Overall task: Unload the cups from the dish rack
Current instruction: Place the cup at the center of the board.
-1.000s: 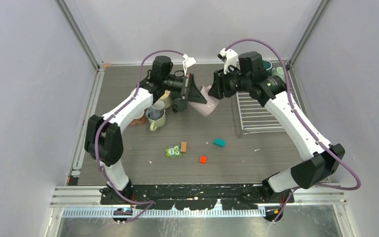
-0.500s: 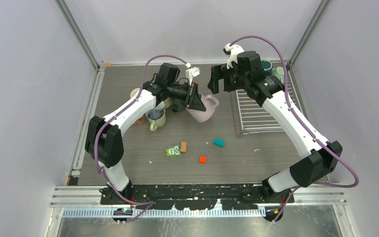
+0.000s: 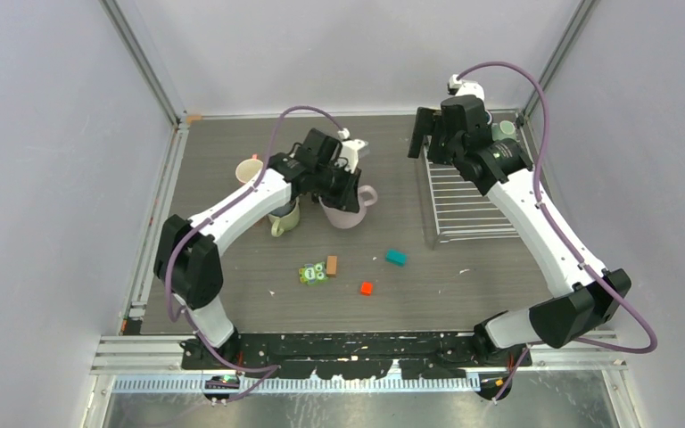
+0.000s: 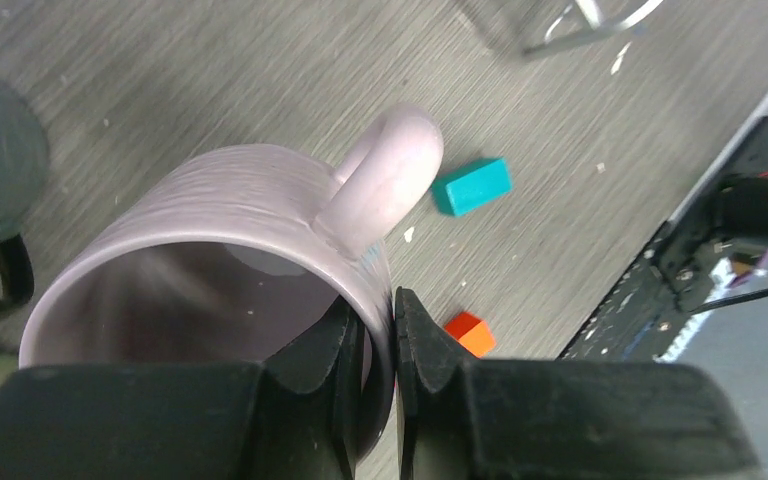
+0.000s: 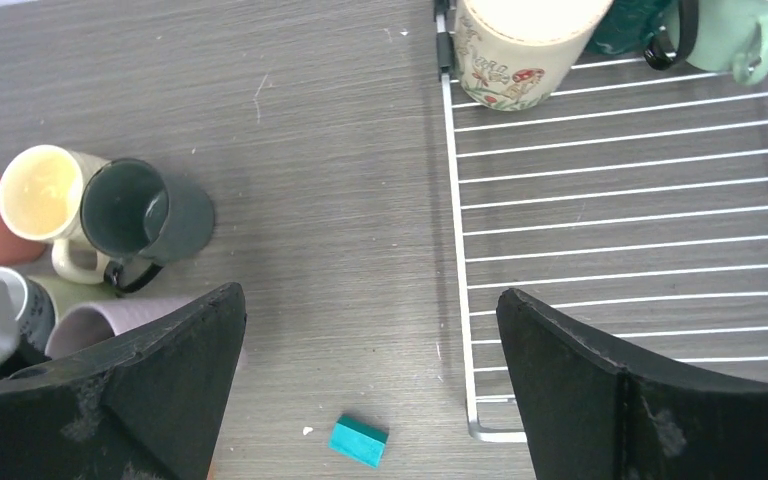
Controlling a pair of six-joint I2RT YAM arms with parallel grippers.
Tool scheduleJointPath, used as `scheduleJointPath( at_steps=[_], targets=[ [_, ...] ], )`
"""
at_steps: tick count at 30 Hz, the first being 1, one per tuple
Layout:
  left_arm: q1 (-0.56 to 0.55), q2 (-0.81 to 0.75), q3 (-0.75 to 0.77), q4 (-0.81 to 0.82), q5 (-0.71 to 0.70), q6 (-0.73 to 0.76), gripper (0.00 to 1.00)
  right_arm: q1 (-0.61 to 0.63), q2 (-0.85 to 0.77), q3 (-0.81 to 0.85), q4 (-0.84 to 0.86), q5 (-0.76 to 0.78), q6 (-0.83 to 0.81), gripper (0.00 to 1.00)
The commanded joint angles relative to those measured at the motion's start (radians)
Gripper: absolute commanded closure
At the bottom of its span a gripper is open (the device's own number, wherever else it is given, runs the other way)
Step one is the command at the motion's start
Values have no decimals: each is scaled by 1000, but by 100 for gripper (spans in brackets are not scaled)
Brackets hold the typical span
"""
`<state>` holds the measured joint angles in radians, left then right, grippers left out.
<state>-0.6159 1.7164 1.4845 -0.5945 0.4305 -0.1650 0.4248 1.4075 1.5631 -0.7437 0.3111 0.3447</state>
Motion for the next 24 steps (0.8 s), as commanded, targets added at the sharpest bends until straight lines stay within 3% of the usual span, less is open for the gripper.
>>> scheduleJointPath(
  at_steps=[1, 7, 15, 24],
  targets=[
    [-47, -19, 67, -33, -194, 54, 100, -10, -27, 17, -15, 68, 89, 0],
    [-108, 40, 74, -43, -333, 72, 100, -28, -27, -2, -14, 59, 125, 0],
    [-113, 87, 24, 80, -460, 28, 100, -32, -27, -17, -3, 31, 140, 0],
    [-113, 148, 29, 98, -483, 24, 100, -33, -33, -39, -2, 19, 151, 0]
  ],
)
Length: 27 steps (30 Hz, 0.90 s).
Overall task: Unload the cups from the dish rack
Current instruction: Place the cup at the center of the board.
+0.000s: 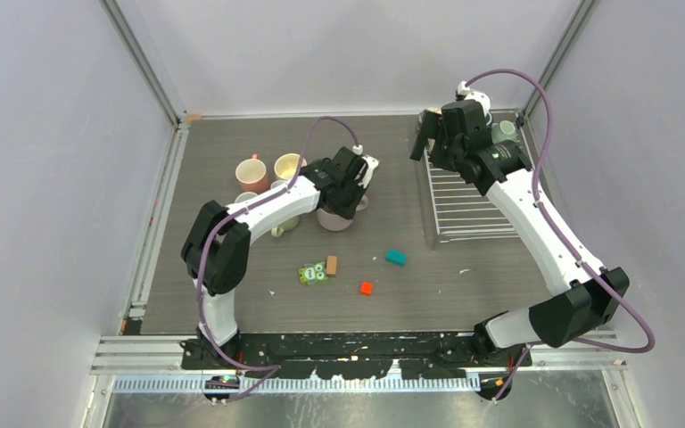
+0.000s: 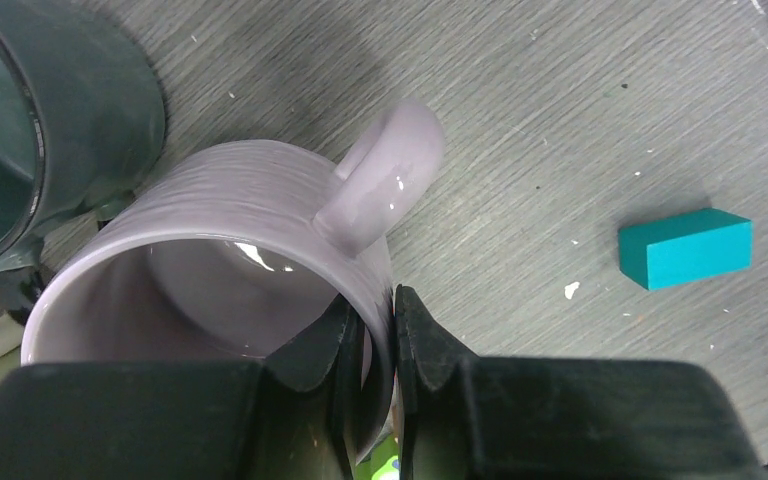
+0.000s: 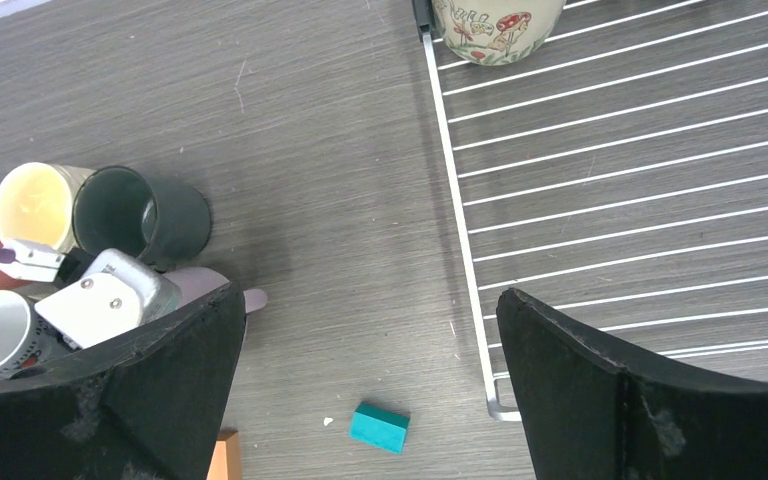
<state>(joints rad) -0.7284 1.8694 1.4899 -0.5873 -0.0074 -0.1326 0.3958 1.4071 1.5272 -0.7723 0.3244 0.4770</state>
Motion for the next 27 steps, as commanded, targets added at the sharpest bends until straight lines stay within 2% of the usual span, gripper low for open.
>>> scheduleJointPath(
  at_steps=[1, 25, 27],
  targets=[
    [0, -1, 18, 97, -49, -10, 100, -5, -34, -4, 27, 5, 17, 0],
    [15, -22, -119, 139, -155, -7, 100, -8, 27, -28, 37, -54, 81, 0],
    [20, -32, -123, 140, -142, -12, 90, -7, 24, -30, 30, -57, 89, 0]
  ],
)
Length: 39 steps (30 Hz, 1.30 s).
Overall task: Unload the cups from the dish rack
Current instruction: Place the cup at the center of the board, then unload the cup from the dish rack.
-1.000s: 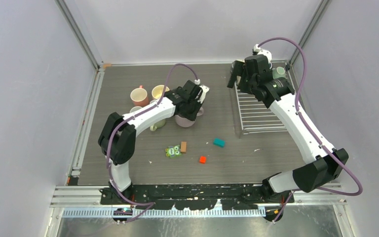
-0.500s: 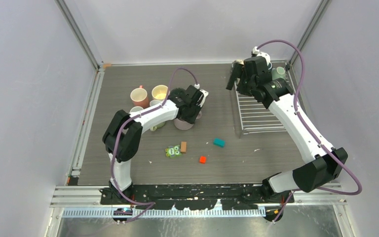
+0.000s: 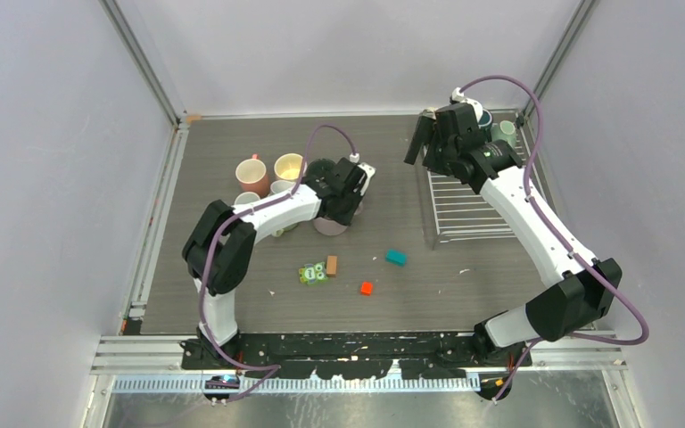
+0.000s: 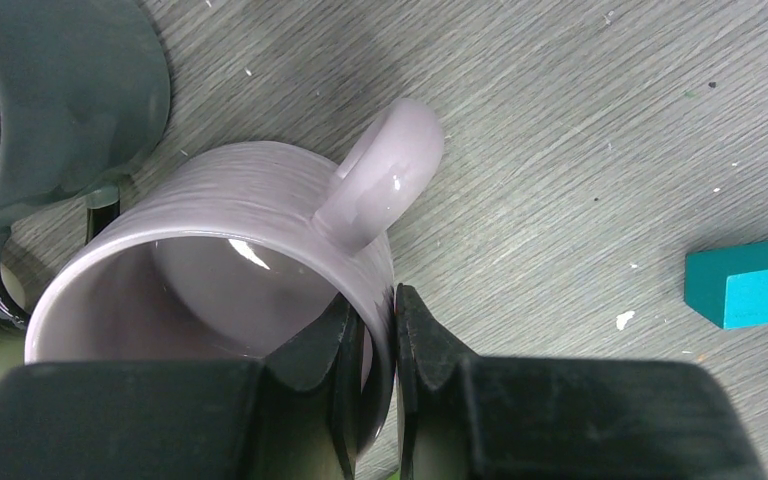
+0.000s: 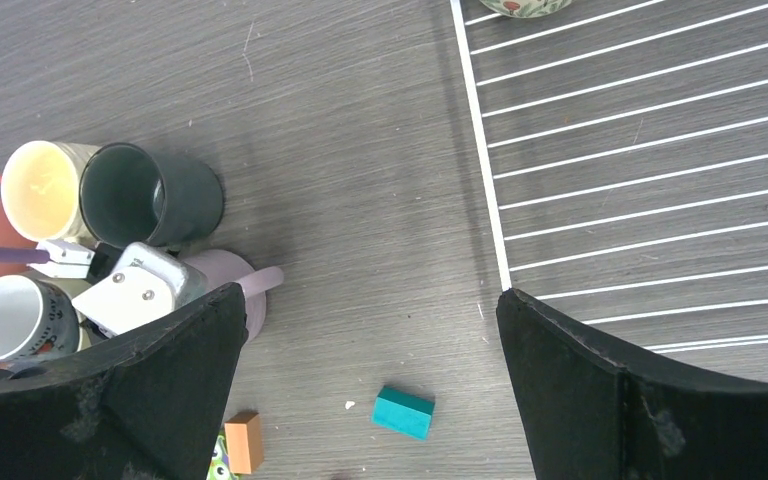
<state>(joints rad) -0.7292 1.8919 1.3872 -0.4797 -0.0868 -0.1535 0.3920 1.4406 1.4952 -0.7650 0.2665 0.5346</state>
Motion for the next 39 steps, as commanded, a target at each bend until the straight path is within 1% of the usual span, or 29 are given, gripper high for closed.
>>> scheduleJointPath(
  at_steps=[1, 3, 4, 11, 13, 14, 17, 18, 19, 23, 27, 31, 33, 36, 39],
  targets=[
    [22, -57, -19, 29, -59, 8, 84, -4, -9, -1, 19, 2, 33, 0],
    [22, -63, -17, 21, -51, 4, 70, -3, -7, 4, 8, 17, 32, 0],
    [22, -64, -15, 18, -50, 2, 65, -3, -6, 7, 0, 27, 31, 0],
    [22, -100, 11, 1, -29, 1, 36, -4, 20, 60, -63, 53, 24, 0],
    [21, -121, 24, -12, -5, 0, 30, -3, 14, 55, -63, 71, 22, 0],
    [20, -134, 31, -21, 9, -1, 26, -4, 12, 56, -65, 79, 22, 0],
    [20, -174, 46, -52, 43, -15, 7, -10, 17, 71, -77, 110, 22, 0],
    [20, -189, 45, -60, 59, -31, 2, -17, 21, 79, -77, 115, 22, 0],
    [20, -203, 42, -64, 75, -53, 1, -24, 28, 89, -75, 119, 23, 0],
    [15, -260, 44, -101, 162, -108, 0, -73, 57, 129, -61, 134, 25, 0],
    [-10, -300, 73, -171, 206, -119, 0, -169, 100, 170, -35, 65, 34, 0],
    [-39, -340, 90, -214, 251, -121, 0, -258, 154, 224, -2, 71, 9, 0],
    [-54, -354, 95, -234, 265, -116, 0, -317, 173, 219, 48, 39, 5, 0],
    [-74, -372, 95, -254, 269, -97, 0, -414, 189, 176, 170, -33, -8, 0],
    [-78, -389, 74, -250, 273, -97, 0, -470, 222, 141, 281, -88, -18, 0]
  ],
)
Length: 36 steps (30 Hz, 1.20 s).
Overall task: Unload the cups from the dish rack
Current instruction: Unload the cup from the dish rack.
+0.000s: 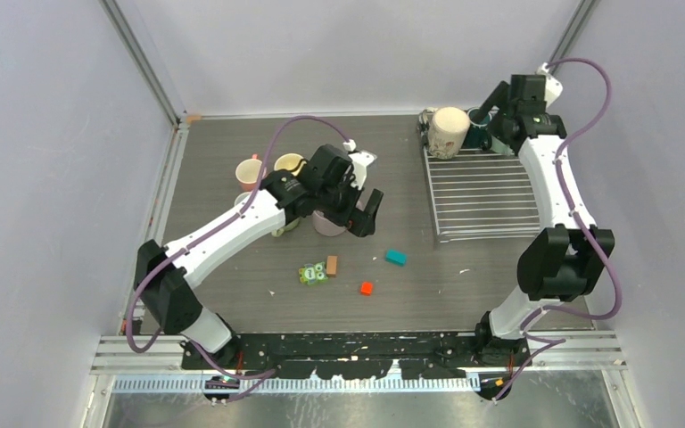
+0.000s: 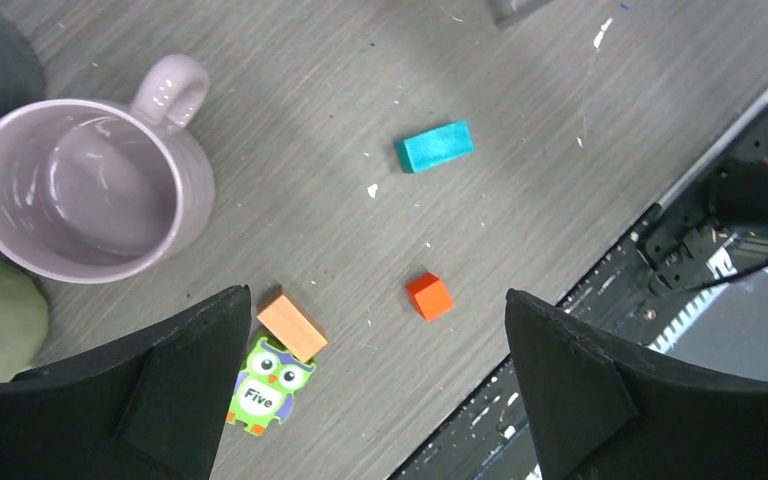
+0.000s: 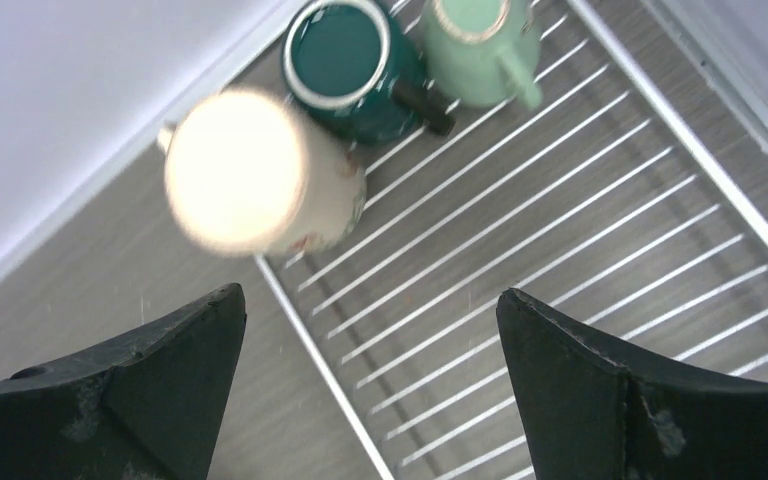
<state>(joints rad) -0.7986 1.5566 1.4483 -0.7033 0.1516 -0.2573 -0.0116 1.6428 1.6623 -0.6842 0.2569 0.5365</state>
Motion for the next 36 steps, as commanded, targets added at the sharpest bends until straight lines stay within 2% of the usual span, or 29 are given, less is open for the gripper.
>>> scheduleJointPath(
  at_steps=[1, 6, 13, 16, 22, 33, 36],
  targets=[
    [-8, -59, 5, -24, 42, 5, 0, -77, 32, -33, 234, -90, -28, 0],
    [-15, -83, -29, -1, 69, -2, 0, -120, 102, -22, 296, -72, -74, 2],
    [-20, -99, -47, 5, 89, 1, 0, -170, 213, -6, 370, -82, -119, 15],
    [-22, -99, -55, 4, 87, 4, 0, -198, 283, 28, 361, -77, -110, 24],
    [-22, -100, -55, -1, 81, 13, 0, -222, 376, 77, 370, -52, -86, 35],
    [-22, -81, -56, -2, 90, 13, 0, -247, 489, 142, 385, -98, -126, 44],
    [-22, -75, -56, -4, 88, 13, 0, -251, 508, 149, 389, -118, -139, 50]
  ],
)
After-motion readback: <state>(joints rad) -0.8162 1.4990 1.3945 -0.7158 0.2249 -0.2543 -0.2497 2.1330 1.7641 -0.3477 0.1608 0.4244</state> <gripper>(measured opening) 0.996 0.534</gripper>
